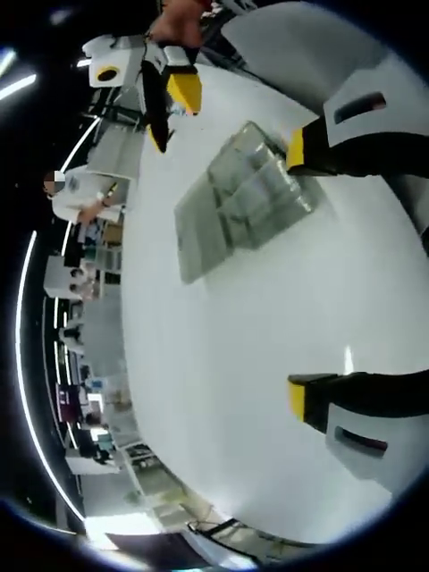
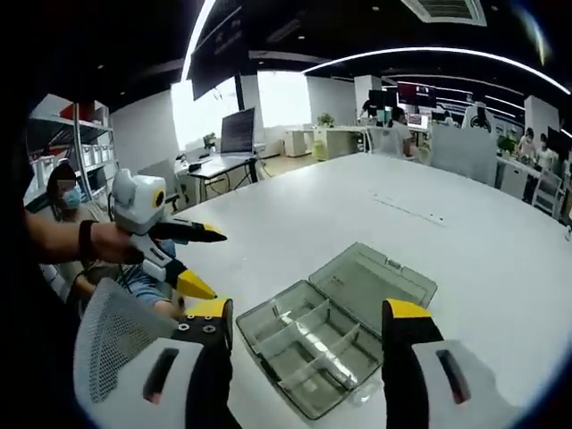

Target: Insert the divider into the dual guide fixture by aligning both edges with the guide slots and pushing it downward to the bottom, including one-sided entry, uneven engagement, binding, and posture correction.

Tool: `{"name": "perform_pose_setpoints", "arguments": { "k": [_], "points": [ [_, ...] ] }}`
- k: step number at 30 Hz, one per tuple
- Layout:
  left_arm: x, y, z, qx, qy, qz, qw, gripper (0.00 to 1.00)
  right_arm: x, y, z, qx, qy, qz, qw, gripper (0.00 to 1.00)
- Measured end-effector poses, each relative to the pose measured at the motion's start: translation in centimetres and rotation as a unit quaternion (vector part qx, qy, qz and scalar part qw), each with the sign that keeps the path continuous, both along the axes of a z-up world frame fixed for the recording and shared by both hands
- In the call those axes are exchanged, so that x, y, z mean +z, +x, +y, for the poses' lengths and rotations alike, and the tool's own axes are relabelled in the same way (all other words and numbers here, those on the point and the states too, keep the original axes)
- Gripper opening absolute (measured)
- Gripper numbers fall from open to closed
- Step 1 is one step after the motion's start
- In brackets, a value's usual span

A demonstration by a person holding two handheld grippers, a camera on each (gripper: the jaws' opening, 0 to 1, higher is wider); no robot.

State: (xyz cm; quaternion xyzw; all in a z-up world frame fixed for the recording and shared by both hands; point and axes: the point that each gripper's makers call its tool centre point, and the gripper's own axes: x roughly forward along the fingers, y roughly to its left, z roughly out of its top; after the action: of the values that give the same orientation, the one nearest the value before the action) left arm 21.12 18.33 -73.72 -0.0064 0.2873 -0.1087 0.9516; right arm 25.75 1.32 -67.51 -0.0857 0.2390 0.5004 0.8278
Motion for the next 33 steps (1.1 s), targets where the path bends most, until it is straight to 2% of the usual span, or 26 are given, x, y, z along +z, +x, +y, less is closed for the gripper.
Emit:
{"name": "perform_pose_setpoints", "arguments": {
  "k": [5, 8, 14, 17, 20, 23, 25, 29, 33],
  "points": [
    [-0.5, 0.2, 0.8, 0.015, -0.006, 0.021, 0.9996, 0.88, -0.6, -0.3, -0.3, -0.001, 0.000, 0.009, 1.0000, 0.66],
    [-0.5, 0.2, 0.9, 0.020, -0.002, 0.023, 0.9995, 0.89, -0.8, -0.6, 0.0, 0.002, 0.006, 0.014, 0.9999, 0.68],
    [-1.2, -0.2, 1.4, 0.039, 0.005, 0.041, 0.9984, 0.89, -0.5, -1.1, 0.5, 0.019, 0.014, 0.001, 0.9997, 0.72],
    [-1.3, -0.1, 1.7, 0.044, 0.011, 0.037, 0.9983, 0.88, -0.5, -1.2, 0.3, 0.021, 0.016, -0.005, 0.9996, 0.74],
    [-1.9, -0.5, 2.3, 0.059, 0.017, 0.055, 0.9966, 0.86, -0.8, -1.4, 0.0, 0.022, 0.014, 0.002, 0.9996, 0.73],
    [-2.0, -0.4, 2.8, 0.069, 0.013, 0.046, 0.9965, 0.82, -0.7, -1.3, -0.5, 0.015, 0.016, -0.002, 0.9998, 0.72],
    [-2.6, -0.7, 3.3, 0.082, 0.019, 0.063, 0.9945, 0.83, -0.7, -1.4, -0.5, 0.017, 0.018, 0.003, 0.9997, 0.71],
    [-3.5, -0.7, 3.9, 0.084, 0.022, 0.077, 0.9933, 0.80, -0.9, -1.3, -0.4, 0.018, 0.013, 0.002, 0.9997, 0.70],
    [-4.1, -0.4, 3.9, 0.073, 0.029, 0.092, 0.9926, 0.78, -1.5, -1.3, -0.3, 0.018, 0.014, 0.015, 0.9996, 0.68]
  ]
}}
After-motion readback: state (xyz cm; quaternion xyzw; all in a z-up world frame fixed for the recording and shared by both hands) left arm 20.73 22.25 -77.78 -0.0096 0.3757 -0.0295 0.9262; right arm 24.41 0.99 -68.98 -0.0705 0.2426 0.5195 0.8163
